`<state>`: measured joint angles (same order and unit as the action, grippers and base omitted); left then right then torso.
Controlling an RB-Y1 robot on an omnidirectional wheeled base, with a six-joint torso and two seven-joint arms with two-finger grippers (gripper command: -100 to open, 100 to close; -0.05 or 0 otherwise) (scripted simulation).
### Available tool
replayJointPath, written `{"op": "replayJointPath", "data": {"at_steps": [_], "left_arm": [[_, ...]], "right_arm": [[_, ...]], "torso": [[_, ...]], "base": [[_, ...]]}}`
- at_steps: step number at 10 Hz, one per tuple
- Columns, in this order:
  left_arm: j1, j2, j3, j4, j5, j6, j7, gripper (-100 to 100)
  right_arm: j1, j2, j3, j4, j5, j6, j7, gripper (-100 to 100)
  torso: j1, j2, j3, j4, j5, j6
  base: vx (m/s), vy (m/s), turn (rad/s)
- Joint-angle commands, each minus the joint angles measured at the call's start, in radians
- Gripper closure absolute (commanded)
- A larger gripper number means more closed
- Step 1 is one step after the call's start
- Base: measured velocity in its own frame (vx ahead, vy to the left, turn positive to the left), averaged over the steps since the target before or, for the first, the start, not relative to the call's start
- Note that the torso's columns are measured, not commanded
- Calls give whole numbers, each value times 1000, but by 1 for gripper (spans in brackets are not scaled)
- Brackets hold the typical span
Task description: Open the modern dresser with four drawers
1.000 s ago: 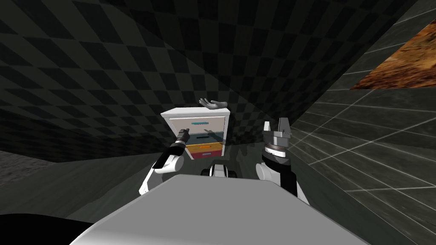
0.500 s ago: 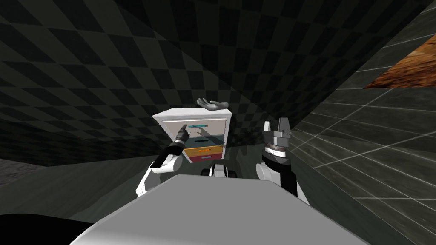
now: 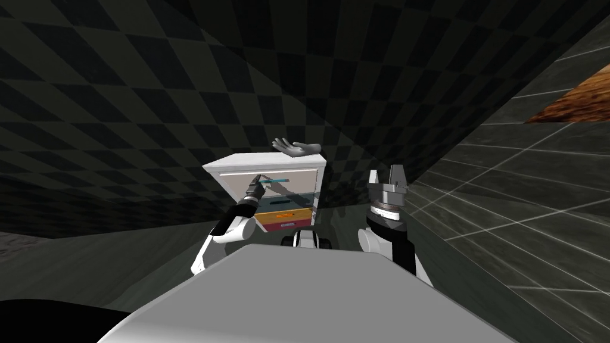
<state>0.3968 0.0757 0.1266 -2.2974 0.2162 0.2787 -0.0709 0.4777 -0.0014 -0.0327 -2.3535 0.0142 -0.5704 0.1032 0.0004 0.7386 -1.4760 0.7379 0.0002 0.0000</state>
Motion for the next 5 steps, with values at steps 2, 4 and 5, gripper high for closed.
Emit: {"op": "replayJointPath", "data": {"at_steps": [2,4,5], "left_arm": [[-84,-12,-3,74,-23,-22,5,100],[-107,-12,-3,121,-23,-22,5,100],[-150,-24,-7,153,-47,-44,11,100]], "right_arm": [[0,0,0,0,0,0,0,0],[0,0,0,0,0,0,0,0],[0,0,0,0,0,0,0,0]], "torso": [[3,5,4,-1,2,-4],[5,0,1,0,2,-1],[5,-6,-3,-3,3,-1]], "base": [[-116,-10,156],[-50,0,-1],[-104,17,182]]}}
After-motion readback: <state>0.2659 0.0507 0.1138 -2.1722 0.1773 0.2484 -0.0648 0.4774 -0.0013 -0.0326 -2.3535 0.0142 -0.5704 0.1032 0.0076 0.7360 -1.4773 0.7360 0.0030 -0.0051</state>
